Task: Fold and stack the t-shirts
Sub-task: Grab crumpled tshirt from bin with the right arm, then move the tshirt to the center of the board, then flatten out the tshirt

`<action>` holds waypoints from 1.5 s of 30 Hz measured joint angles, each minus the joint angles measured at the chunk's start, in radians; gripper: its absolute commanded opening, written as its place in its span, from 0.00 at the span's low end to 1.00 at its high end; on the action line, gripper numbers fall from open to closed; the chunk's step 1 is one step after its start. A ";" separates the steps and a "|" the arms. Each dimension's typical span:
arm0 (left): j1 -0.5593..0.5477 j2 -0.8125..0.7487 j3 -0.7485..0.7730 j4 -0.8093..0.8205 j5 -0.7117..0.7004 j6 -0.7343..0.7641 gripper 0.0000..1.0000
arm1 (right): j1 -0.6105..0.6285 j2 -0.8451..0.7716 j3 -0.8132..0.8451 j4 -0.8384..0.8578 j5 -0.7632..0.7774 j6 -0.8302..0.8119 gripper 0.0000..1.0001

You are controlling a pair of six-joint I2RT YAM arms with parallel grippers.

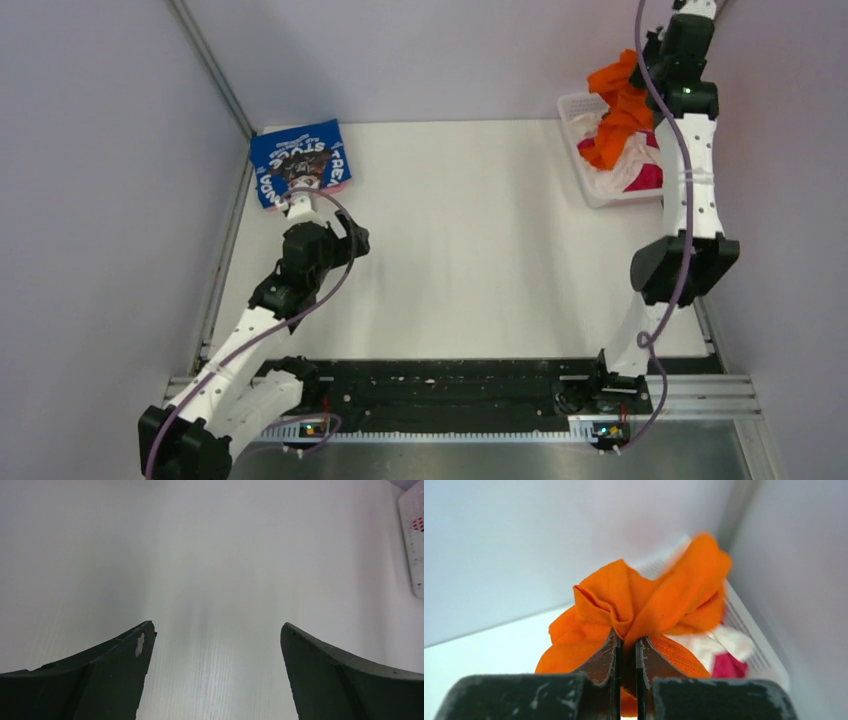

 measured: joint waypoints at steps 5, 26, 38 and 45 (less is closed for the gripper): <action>0.000 -0.080 0.000 -0.002 0.006 -0.011 0.99 | 0.166 -0.269 -0.013 0.072 -0.179 -0.002 0.00; 0.000 -0.175 0.000 -0.145 -0.026 -0.109 0.99 | 0.476 -0.322 -0.858 0.580 -0.975 0.350 0.33; 0.000 0.133 -0.076 -0.139 0.148 -0.174 0.97 | 0.332 -0.497 -1.318 0.344 -0.187 0.353 0.99; -0.017 0.315 -0.091 -0.024 0.300 -0.193 0.86 | 0.649 -0.610 -1.254 0.420 -0.039 0.152 0.93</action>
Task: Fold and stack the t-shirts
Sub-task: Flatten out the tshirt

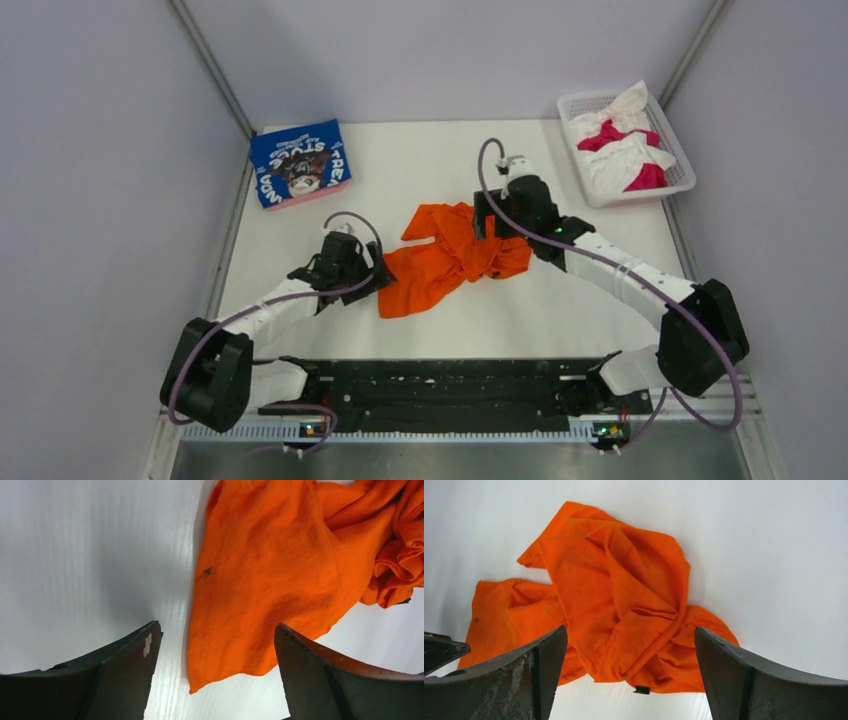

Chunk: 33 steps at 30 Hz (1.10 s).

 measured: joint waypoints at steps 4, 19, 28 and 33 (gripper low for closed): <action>-0.031 0.081 0.011 0.083 0.019 -0.014 0.85 | 0.130 0.112 0.069 0.021 0.063 -0.081 0.85; -0.206 0.435 0.264 0.161 -0.178 -0.060 0.00 | 0.305 0.674 0.538 -0.097 0.346 -0.125 0.22; -0.222 0.315 0.209 0.028 -0.383 -0.091 0.00 | 0.297 0.612 0.471 -0.104 0.546 -0.086 0.00; -0.223 0.030 0.137 -0.051 -0.520 -0.097 0.00 | 0.280 0.331 0.284 -0.058 0.550 -0.087 0.00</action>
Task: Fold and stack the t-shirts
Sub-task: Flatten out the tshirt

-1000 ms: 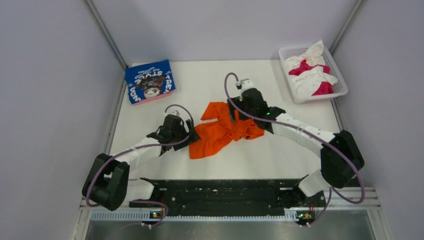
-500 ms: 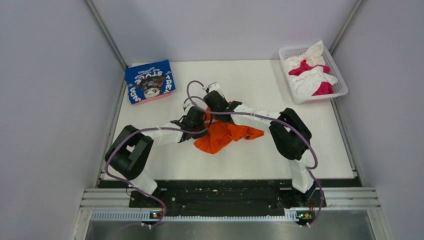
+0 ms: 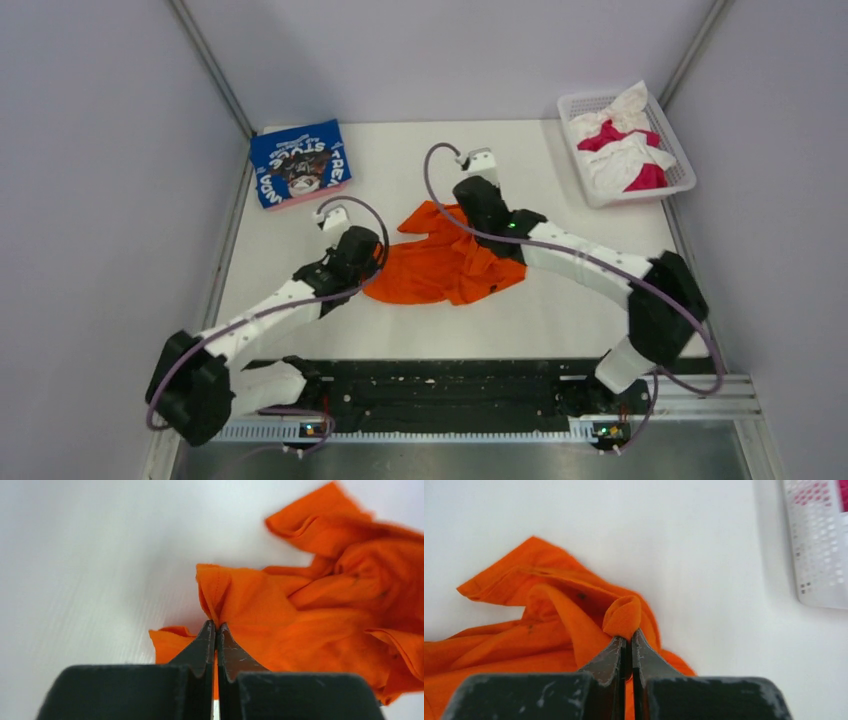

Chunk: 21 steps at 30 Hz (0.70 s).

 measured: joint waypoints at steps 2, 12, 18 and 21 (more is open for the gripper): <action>0.000 -0.116 -0.007 -0.020 -0.052 0.001 0.00 | -0.020 -0.158 -0.069 0.030 -0.012 0.000 0.00; 0.000 -0.512 0.094 -0.074 -0.240 0.145 0.00 | -0.099 -0.705 -0.154 0.120 -0.067 -0.062 0.00; 0.000 -0.640 0.275 -0.019 -0.245 0.298 0.00 | -0.100 -0.793 -0.027 0.087 -0.215 -0.127 0.00; 0.000 -0.708 0.338 0.016 -0.224 0.359 0.00 | -0.100 -0.851 0.012 0.060 -0.304 -0.134 0.00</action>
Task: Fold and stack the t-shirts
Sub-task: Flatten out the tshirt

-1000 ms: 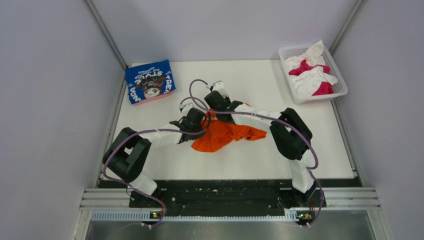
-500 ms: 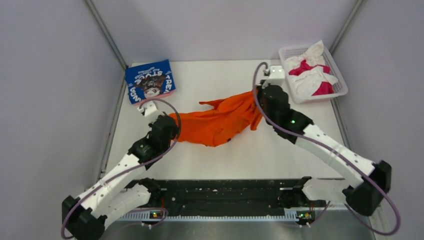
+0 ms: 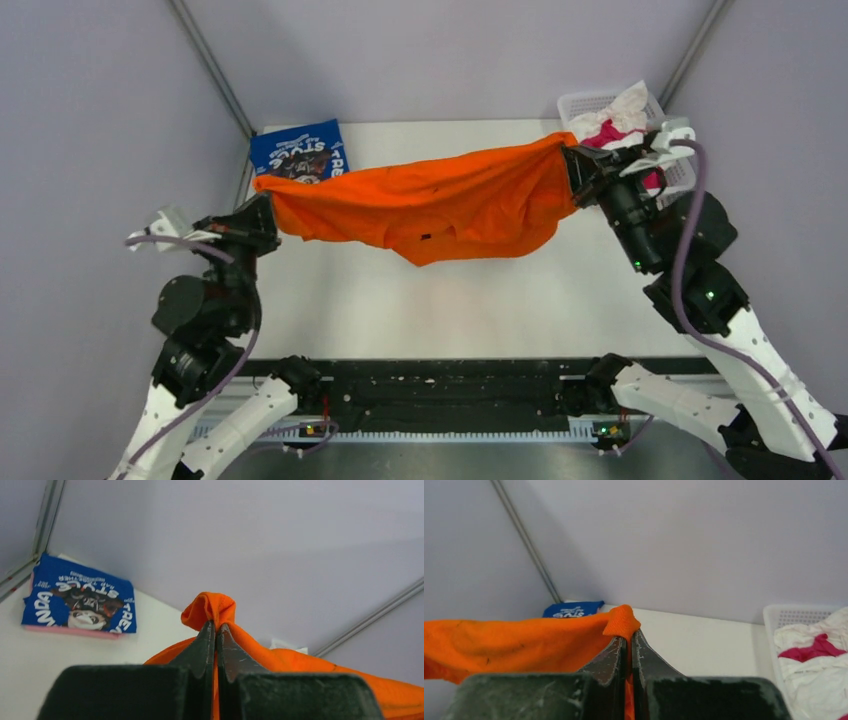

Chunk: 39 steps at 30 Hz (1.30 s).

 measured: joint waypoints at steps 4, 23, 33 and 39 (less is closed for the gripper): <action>0.000 -0.048 0.080 0.030 0.040 0.065 0.00 | 0.000 -0.072 0.034 -0.043 -0.119 0.014 0.00; 0.195 0.599 0.328 0.033 0.068 0.111 0.00 | -0.174 0.263 0.053 0.009 -0.125 0.015 0.00; 0.337 0.568 0.313 -0.070 0.182 0.033 0.00 | -0.262 0.180 -0.067 0.065 -0.254 0.084 0.00; 0.353 0.458 0.113 -0.190 0.132 -0.047 0.00 | -0.262 0.055 -0.298 0.006 -0.301 0.181 0.01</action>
